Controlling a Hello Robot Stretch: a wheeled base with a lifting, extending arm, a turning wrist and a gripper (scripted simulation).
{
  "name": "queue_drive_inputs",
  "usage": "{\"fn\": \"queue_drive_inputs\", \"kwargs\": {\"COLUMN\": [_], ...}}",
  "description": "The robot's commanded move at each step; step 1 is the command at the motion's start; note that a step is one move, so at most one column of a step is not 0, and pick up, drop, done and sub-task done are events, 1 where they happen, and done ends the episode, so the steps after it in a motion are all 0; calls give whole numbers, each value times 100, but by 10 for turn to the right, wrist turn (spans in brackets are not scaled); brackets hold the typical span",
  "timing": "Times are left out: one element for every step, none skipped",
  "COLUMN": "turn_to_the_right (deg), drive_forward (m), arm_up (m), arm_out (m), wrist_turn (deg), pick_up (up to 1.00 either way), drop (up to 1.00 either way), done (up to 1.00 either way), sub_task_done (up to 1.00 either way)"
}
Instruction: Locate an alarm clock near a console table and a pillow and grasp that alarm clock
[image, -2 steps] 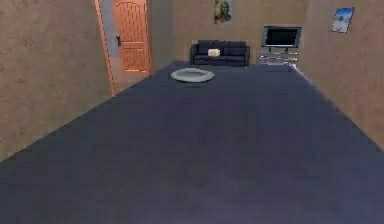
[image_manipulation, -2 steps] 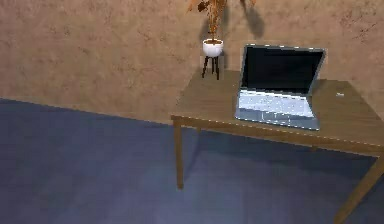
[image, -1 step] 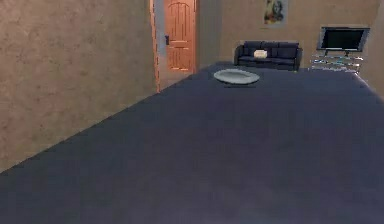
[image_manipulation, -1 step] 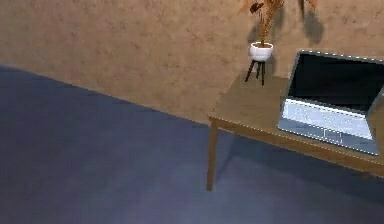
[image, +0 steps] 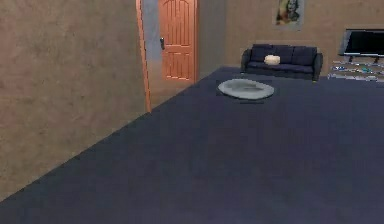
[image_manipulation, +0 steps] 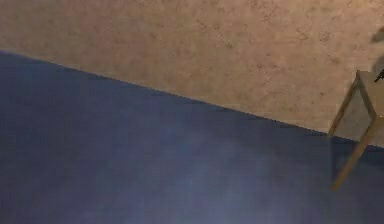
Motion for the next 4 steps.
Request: {"fn": "queue_drive_inputs", "kwargs": {"turn_to_the_right": [0, 0, 0, -180], "drive_forward": [100, 100, 100, 0], "arm_up": [0, 0, 0, 0], "arm_out": [0, 0, 0, 0], "wrist_turn": [0, 0, 0, 0], "pick_up": [0, 0, 0, 0], "drop": [0, 0, 0, 0], "done": [0, 0, 0, 0], "sub_task_done": [0, 0, 0, 0]}}
